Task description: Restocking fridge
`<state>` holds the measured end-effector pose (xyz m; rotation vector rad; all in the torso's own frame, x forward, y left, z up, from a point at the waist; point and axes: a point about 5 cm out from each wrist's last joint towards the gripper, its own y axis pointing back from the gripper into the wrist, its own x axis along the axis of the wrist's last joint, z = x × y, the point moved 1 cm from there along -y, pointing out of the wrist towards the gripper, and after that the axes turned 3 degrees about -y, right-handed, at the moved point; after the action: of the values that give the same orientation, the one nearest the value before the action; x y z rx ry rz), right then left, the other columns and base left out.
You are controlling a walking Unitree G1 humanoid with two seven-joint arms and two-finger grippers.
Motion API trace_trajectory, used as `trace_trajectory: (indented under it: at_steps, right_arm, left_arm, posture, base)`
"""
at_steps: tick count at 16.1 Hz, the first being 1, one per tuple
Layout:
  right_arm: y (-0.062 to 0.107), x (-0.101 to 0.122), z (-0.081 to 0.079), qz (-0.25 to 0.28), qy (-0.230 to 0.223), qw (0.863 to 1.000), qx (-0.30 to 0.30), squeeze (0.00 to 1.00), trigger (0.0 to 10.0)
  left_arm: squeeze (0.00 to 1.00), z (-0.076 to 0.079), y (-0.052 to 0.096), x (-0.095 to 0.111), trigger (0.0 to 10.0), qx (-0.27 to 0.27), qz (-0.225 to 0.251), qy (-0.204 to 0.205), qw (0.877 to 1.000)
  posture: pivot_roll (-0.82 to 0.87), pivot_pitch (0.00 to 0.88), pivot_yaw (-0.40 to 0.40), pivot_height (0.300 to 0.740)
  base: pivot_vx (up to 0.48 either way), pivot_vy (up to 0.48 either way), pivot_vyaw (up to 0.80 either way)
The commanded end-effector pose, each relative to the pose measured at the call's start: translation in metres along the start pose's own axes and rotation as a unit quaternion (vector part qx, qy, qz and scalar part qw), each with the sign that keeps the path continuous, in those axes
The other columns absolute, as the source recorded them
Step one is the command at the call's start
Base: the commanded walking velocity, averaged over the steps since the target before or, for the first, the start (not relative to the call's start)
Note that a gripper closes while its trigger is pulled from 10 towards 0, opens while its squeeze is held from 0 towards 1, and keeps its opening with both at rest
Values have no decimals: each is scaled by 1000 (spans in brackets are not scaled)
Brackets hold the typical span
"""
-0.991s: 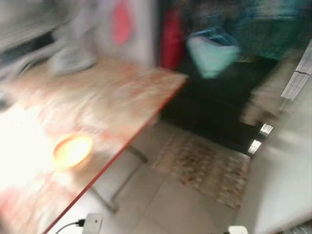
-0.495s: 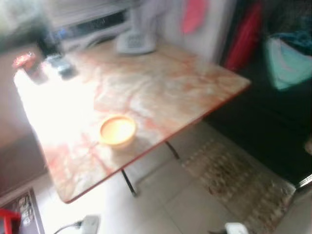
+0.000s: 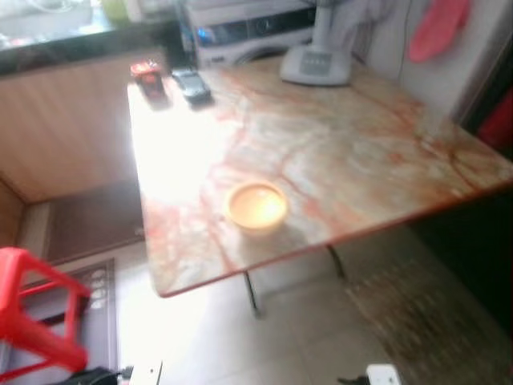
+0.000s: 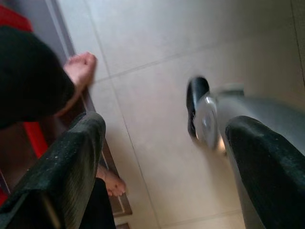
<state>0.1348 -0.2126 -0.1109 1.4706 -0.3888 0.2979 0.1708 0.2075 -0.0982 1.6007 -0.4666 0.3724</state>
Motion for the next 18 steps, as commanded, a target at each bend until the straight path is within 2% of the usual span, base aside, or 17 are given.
trace_trajectory:
  at_steps: [1, 4, 6, 13, 17, 18]
  right_arm:
    - [2, -8, 6, -10, -6, 1000, -6, 0, 10000]
    - [1, -9, 3, -9, -26, 1000, 2, 0, 10000]
    - [1, -8, 3, -9, -20, 1000, 3, 0, 10000]
    - [2, -8, 3, -4, -14, 1000, 0, 0, 10000]
    - [2, -10, 2, -1, -32, 999, 2, 0, 10000]
    - [2, -11, 2, -1, -33, 999, 2, 0, 10000]
  left_arm:
    - [0, 0, 0, -4, 10000, -1, -7, -2, 1000]
    - [0, 0, 1, -4, 10000, 0, -7, -4, 1000]
    - [0, -1, 1, -4, 10000, 0, -7, -5, 1000]
    - [0, -1, 1, -3, 10000, 7, 0, -9, 1000]
    - [0, -3, 1, 1, 10000, 18, 26, -19, 999]
    - [0, -5, 2, 4, 10000, 26, 48, 8, 998]
  posture:
    - [-105, 46, 61, 740]
    - [-107, 46, 64, 740]
    - [-108, 47, 66, 740]
    - [-106, 35, 74, 740]
    - [-104, 21, 83, 740]
    - [-102, 15, 90, 740]
  base:
    - [0, 0, 800]
    - [0, 0, 0]
    - [0, 0, 0]
    - [0, 0, 767]
    - [0, 0, 0]
    - [0, 0, 0]
